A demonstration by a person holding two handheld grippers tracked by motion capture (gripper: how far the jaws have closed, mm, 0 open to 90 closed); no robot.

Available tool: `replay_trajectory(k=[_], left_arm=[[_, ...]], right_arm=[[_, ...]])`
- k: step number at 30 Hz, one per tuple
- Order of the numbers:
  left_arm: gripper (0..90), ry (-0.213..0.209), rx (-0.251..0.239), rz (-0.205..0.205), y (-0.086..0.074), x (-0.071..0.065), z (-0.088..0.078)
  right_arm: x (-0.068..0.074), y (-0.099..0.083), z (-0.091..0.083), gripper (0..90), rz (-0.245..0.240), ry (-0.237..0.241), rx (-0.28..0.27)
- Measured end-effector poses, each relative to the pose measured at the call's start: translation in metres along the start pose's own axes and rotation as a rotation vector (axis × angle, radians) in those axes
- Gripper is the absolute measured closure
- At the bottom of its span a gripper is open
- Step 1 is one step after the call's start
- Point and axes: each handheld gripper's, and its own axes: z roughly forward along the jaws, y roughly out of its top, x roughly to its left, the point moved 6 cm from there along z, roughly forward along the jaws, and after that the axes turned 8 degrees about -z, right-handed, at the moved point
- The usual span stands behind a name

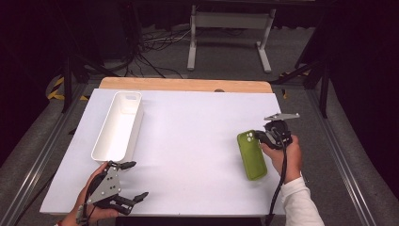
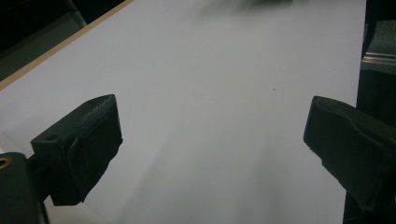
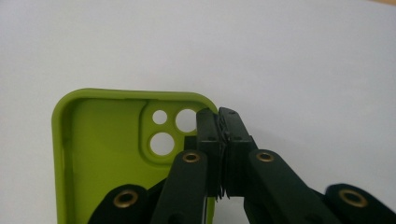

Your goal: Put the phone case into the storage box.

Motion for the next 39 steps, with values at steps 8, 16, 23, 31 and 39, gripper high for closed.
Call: replay_trajectory(k=[8,16,23,31,39], left_arm=[[4.9,-0.005,0.001,0.000,0.001,0.001,0.002],[4.9,-0.005,0.003,-0.013,0.000,0.003,0.004],[5.2,-0.003,0.008,-0.018,0.001,0.004,0.008],[5.3,0.011,0.013,-0.023,0.000,0.004,0.011],[5.8,0.040,-0.003,-0.039,0.002,0.006,0.009]], right_arm=[[0.008,0.010,-0.003,88.7,-0.023,-0.012,-0.084],[0.017,0.020,-0.003,88.7,-0.039,0.000,-0.186],[0.023,0.025,-0.007,88.7,-0.062,-0.014,-0.256],[0.033,0.029,-0.009,88.7,-0.080,-0.010,-0.316],[0.046,0.033,-0.013,88.7,-0.103,-0.017,-0.363]])
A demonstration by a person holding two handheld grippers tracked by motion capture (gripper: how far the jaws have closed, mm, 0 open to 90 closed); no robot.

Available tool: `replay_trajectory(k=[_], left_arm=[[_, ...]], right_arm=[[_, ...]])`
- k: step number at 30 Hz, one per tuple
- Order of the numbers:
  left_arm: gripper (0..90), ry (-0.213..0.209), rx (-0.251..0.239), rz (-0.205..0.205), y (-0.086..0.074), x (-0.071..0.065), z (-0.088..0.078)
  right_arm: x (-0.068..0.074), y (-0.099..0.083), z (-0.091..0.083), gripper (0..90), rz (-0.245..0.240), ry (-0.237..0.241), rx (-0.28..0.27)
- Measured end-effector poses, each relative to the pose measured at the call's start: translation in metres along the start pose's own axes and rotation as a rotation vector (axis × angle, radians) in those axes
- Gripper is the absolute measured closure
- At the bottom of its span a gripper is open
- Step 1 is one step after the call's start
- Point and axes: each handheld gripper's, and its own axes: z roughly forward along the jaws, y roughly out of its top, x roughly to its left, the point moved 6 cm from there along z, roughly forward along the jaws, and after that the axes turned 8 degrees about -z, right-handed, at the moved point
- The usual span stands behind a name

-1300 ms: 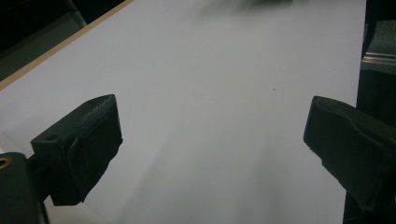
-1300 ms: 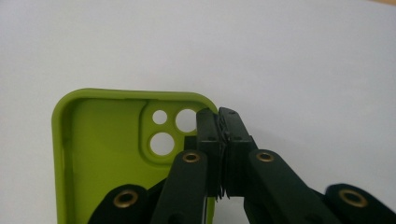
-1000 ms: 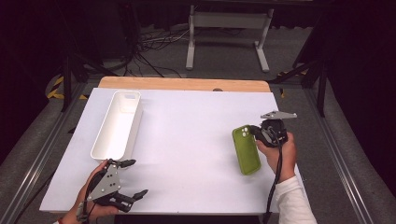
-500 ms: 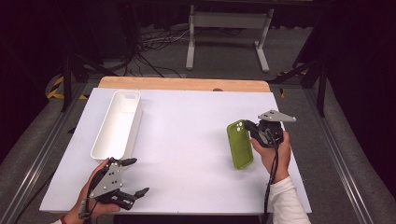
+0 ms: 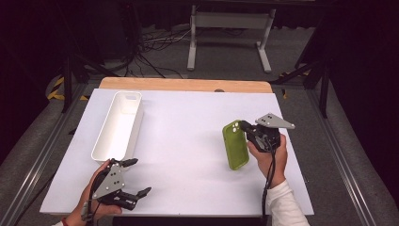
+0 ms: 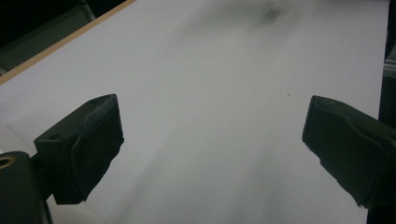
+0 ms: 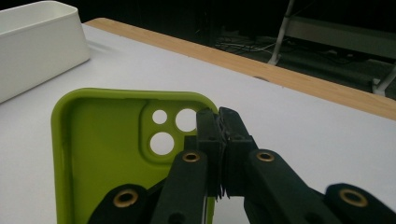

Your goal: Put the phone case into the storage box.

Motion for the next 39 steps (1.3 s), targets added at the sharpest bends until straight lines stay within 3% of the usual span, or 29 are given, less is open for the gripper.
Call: replay_trajectory(k=[14,21,33,39], left_arm=[[6.7,0.042,-0.033,-0.018,0.004,0.003,0.000],[6.8,0.051,-0.061,-0.033,0.012,0.005,0.004],[7.0,0.029,-0.123,-0.078,0.033,0.002,0.020],[7.5,0.017,-0.135,-0.061,0.044,-0.002,0.027]], right_arm=[[0.017,0.012,-0.006,88.6,-0.044,0.016,-0.086],[0.025,0.014,-0.005,88.5,-0.059,0.027,-0.093],[0.048,0.018,0.000,88.5,-0.082,0.052,-0.112],[0.063,0.019,0.003,88.5,-0.102,0.074,-0.112]])
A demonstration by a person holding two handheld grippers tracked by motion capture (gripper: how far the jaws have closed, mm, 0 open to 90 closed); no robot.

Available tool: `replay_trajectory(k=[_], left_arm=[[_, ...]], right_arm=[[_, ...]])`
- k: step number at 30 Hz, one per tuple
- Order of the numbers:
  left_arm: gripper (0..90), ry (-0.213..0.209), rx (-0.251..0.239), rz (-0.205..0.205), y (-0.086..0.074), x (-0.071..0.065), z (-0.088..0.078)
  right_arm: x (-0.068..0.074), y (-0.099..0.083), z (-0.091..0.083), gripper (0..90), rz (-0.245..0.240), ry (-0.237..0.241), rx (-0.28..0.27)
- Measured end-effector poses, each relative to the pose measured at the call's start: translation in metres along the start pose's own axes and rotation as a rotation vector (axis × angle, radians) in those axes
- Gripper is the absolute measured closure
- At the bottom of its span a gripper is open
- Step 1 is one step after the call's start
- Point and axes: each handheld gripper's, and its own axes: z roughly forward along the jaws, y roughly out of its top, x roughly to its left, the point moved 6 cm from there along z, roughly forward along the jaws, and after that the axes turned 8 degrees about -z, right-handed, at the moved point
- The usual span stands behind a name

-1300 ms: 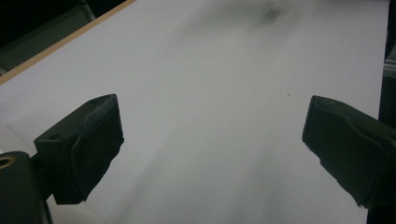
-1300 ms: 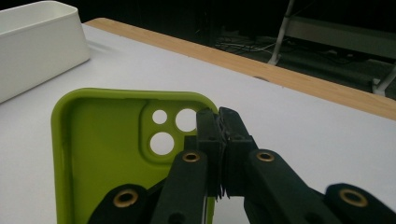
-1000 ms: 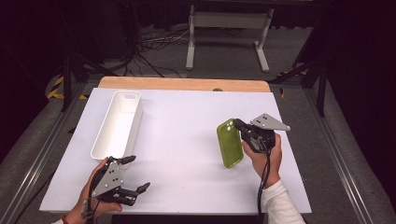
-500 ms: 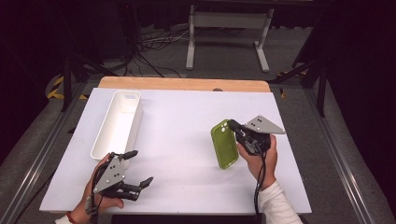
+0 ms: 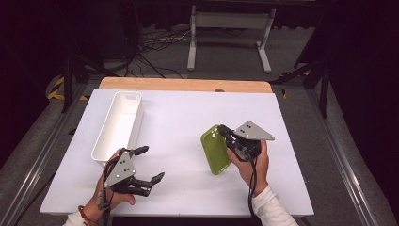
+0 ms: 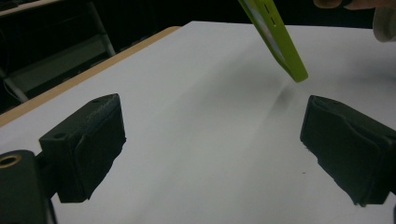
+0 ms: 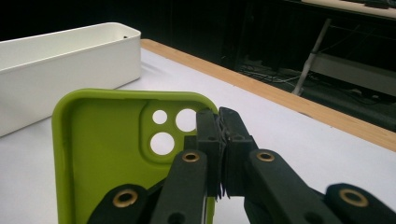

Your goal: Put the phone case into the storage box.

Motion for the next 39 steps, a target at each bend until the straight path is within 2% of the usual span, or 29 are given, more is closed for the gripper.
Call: replay_trajectory(k=[5,7,12,19,23,25,32,34,35,37,38,39], left_arm=[[9.0,-0.014,-0.005,-0.001,0.006,-0.005,0.007],[9.2,-0.026,-0.013,-0.013,0.009,-0.007,0.011],[9.4,-0.038,-0.025,-0.001,0.018,-0.008,0.016],[10.0,-0.070,-0.046,-0.047,0.028,-0.010,0.027],[10.5,-0.092,-0.045,-0.056,0.031,-0.014,0.032],[11.3,-0.090,-0.046,-0.056,0.031,-0.014,0.033],[15.4,-0.123,-0.078,-0.113,0.041,-0.022,0.044],[17.2,-0.114,-0.083,-0.129,0.045,-0.025,0.049],[18.2,-0.102,-0.069,-0.132,0.046,-0.025,0.051],[20.0,-0.089,-0.076,-0.130,0.046,-0.024,0.053],[20.9,-0.092,-0.072,-0.154,0.046,-0.025,0.057],[21.0,-0.089,-0.068,-0.159,0.046,-0.025,0.059]], right_arm=[[0.010,0.001,0.004,88.5,-0.013,0.016,-0.001],[0.014,0.001,0.005,88.5,-0.021,0.020,0.003],[0.021,0.001,0.007,88.5,-0.031,0.031,0.003],[0.027,0.002,0.009,88.5,-0.046,0.037,-0.002],[0.030,0.004,0.009,88.5,-0.053,0.031,-0.012],[0.031,0.004,0.009,88.5,-0.056,0.030,-0.014],[0.035,0.006,0.009,88.5,-0.070,0.018,-0.024],[0.036,0.006,0.008,88.5,-0.073,0.015,-0.030],[0.036,0.006,0.008,88.5,-0.074,0.013,-0.032],[0.037,0.006,0.008,88.5,-0.076,0.012,-0.033],[0.038,0.007,0.008,88.5,-0.079,0.007,-0.038],[0.039,0.007,0.008,88.5,-0.080,0.009,-0.038]])
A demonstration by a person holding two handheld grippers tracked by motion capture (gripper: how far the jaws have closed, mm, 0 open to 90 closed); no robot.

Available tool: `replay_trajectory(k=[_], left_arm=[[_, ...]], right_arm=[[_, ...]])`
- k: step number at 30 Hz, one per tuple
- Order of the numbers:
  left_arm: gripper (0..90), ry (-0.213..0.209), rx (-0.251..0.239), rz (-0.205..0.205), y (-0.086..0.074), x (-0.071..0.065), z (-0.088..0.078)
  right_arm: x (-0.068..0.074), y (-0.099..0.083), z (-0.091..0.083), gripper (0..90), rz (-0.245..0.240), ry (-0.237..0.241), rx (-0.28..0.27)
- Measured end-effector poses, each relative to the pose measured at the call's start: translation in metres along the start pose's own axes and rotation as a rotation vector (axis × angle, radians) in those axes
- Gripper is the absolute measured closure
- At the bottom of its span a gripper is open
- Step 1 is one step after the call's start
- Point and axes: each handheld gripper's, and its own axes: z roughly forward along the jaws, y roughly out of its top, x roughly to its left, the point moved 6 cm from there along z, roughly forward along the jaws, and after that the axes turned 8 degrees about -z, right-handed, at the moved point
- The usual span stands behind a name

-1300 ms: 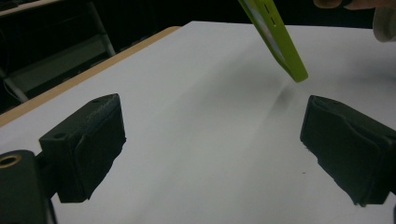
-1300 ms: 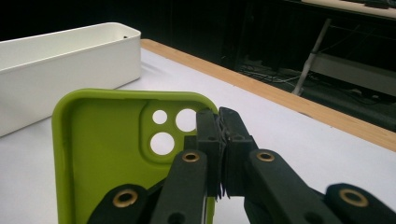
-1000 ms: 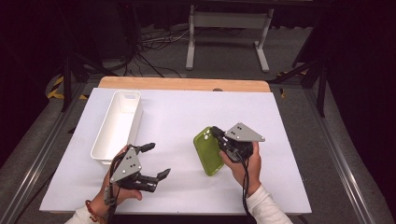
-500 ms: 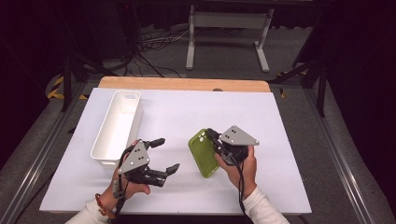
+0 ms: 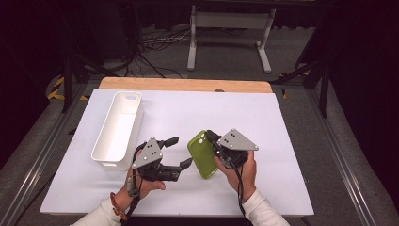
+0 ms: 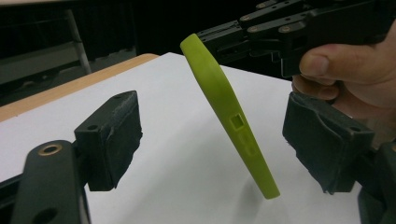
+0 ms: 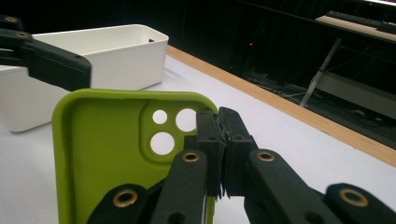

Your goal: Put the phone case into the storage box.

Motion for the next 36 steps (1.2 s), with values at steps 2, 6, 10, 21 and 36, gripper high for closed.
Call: replay_trajectory(k=[2,6,10,21,36], left_arm=[[22.8,0.000,-0.003,-0.017,0.000,0.000,0.003],[28.4,0.011,-0.010,-0.020,0.002,0.003,0.004],[32.6,0.012,-0.025,-0.067,0.004,0.007,0.005],[46.4,-0.004,-0.026,-0.081,0.004,0.009,0.008],[70.8,0.004,-0.042,-0.073,0.006,0.015,0.004]], right_arm=[[0.001,0.001,0.000,88.5,-0.001,-0.005,-0.005],[0.001,0.001,0.000,88.5,-0.003,-0.010,-0.011],[0.002,0.002,-0.002,88.5,-0.002,-0.022,-0.025],[0.005,0.005,-0.004,88.2,-0.024,-0.048,-0.049],[0.011,0.009,-0.009,86.9,-0.065,-0.086,-0.088]])
